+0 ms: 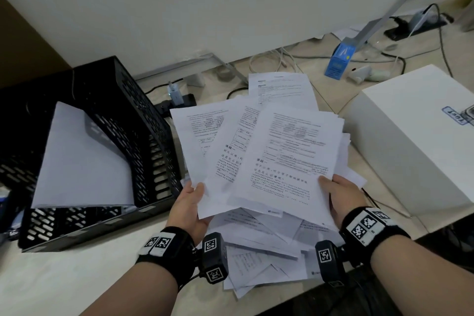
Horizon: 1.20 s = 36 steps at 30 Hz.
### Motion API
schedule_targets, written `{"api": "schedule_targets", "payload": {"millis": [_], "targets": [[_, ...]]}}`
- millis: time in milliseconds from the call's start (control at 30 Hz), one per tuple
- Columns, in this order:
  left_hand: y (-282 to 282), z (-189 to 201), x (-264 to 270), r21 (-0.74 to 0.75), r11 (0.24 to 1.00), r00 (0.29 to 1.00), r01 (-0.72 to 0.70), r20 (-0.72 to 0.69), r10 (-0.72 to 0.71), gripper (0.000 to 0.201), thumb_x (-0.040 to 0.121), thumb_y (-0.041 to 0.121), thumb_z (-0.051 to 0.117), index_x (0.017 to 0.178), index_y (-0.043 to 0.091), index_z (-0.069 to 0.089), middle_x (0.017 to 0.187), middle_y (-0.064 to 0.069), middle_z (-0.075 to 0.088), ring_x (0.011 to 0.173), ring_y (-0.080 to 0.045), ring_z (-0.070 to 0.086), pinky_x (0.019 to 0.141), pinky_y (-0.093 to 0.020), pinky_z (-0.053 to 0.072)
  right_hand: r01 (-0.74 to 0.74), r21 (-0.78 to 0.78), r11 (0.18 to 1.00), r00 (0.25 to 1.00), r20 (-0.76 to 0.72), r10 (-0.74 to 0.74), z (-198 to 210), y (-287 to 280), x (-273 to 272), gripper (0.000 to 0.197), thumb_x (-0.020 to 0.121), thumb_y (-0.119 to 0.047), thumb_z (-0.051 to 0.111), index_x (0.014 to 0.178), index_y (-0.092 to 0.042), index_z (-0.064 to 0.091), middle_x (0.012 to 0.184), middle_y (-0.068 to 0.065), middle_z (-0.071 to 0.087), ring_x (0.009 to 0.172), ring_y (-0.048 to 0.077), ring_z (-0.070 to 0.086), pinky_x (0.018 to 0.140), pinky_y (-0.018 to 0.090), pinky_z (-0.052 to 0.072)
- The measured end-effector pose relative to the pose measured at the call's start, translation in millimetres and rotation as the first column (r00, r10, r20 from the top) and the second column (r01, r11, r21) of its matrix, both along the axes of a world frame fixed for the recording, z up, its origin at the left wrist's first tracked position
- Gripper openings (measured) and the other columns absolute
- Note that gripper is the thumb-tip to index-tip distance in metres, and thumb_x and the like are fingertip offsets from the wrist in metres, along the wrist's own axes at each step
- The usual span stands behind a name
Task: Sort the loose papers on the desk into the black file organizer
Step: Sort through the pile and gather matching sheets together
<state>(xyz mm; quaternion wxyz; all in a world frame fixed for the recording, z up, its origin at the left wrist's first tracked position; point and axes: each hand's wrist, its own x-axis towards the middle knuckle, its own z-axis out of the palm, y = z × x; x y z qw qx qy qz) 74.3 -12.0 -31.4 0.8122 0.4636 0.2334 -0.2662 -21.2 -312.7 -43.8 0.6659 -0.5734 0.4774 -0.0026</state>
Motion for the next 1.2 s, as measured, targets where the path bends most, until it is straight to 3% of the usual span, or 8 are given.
{"api": "schedule_targets", "payload": {"millis": [100,200,367,600,733,900,1033,1200], "targets": [[-1.9,1.2,-2.2,-0.050,0.998,0.999,0.045,-0.013,-0.046,0.028,0.105,0.012,0.044,0.122,0.021,0.065,0.121,-0.008,0.074,0.104,-0.026,0.073,0.076,-0.043,0.064,-0.047,0.180,0.982,0.996,0.089,0.031,4.6,7.9,6.7,0.016,0.096,-0.018,0.064,0.106,-0.010,0.073,0.101,0.010,0.079,0.093,0.031,0.075,0.078,0.042,0.061],[-1.9,0.2,-5.3,-0.057,0.989,0.991,0.135,-0.010,-0.136,0.037,0.103,0.004,0.043,0.136,0.014,0.056,0.130,-0.015,0.068,0.116,-0.034,0.067,0.080,-0.042,0.062,-0.110,0.210,0.972,0.990,0.111,0.088,0.4,11.7,11.7,0.026,0.093,-0.015,0.067,0.116,-0.003,0.070,0.110,0.017,0.076,0.102,0.035,0.072,0.094,0.050,0.055],[0.5,-1.7,-6.8,0.036,0.966,0.967,0.254,-0.011,-0.254,0.047,0.099,-0.012,0.037,0.136,0.010,0.056,0.129,-0.015,0.069,0.116,-0.035,0.067,0.086,-0.040,0.061,-0.110,-0.143,0.984,0.993,0.024,0.114,8.1,3.6,12.0,0.012,0.098,-0.015,0.059,0.100,-0.017,0.071,0.101,0.002,0.073,0.087,0.017,0.067,0.073,0.027,0.049],[0.5,-5.6,3.9,0.138,0.963,0.972,0.232,-0.057,-0.226,0.055,0.094,-0.018,0.034,0.135,0.009,0.058,0.124,-0.018,0.071,0.113,-0.040,0.068,0.086,-0.046,0.059,-0.126,-0.185,0.975,0.992,-0.008,0.127,8.5,-25.2,3.9,0.015,0.099,-0.016,0.060,0.112,-0.012,0.067,0.111,0.011,0.071,0.092,0.027,0.067,0.085,0.032,0.048],[-8.8,0.8,3.1,0.104,0.945,0.949,0.311,-0.079,-0.304,0.053,0.095,-0.015,0.036,0.126,0.018,0.063,0.119,-0.011,0.074,0.101,-0.033,0.074,0.067,-0.040,0.061,-0.237,0.025,0.971,0.971,0.050,0.235,-15.5,-28.7,6.6,0.058,0.067,-0.048,0.087,0.111,-0.015,0.070,0.121,0.010,0.072,0.111,0.033,0.067,0.107,0.049,0.044],[-33.9,1.3,0.2,0.065,0.895,0.898,0.441,-0.024,-0.440,0.052,0.087,-0.023,0.045,0.129,0.003,0.062,0.121,-0.022,0.071,0.109,-0.039,0.070,0.084,-0.044,0.061,-0.292,0.149,0.945,0.950,0.161,0.268,-23.5,-19.5,13.6,0.109,0.033,-0.043,0.099,0.127,-0.004,0.063,0.124,0.012,0.071,0.114,0.032,0.067,0.105,0.048,0.046],[-43.1,12.1,7.5,0.366,0.780,0.848,0.507,-0.052,-0.527,0.038,0.089,-0.012,0.044,0.109,0.006,0.070,0.098,-0.011,0.075,0.071,-0.018,0.071,0.057,-0.025,0.053,-0.208,-0.071,0.976,0.978,0.021,0.210,-14.1,-24.8,11.6,0.043,0.080,-0.012,0.077,0.121,-0.005,0.068,0.120,0.013,0.072,0.110,0.032,0.067,0.107,0.047,0.046],[-26.7,-4.8,38.3,0.611,0.779,0.989,0.144,-0.054,-0.141,0.015,0.096,0.015,0.053,0.104,0.012,0.066,0.084,-0.004,0.061,0.067,-0.017,0.053,0.054,-0.028,0.044,0.030,-0.306,0.951,0.999,0.042,-0.018,2.2,-44.5,8.6,0.023,0.097,-0.009,0.059,0.114,-0.023,0.065,0.114,0.004,0.070,0.102,0.026,0.066,0.098,0.040,0.050]]}}
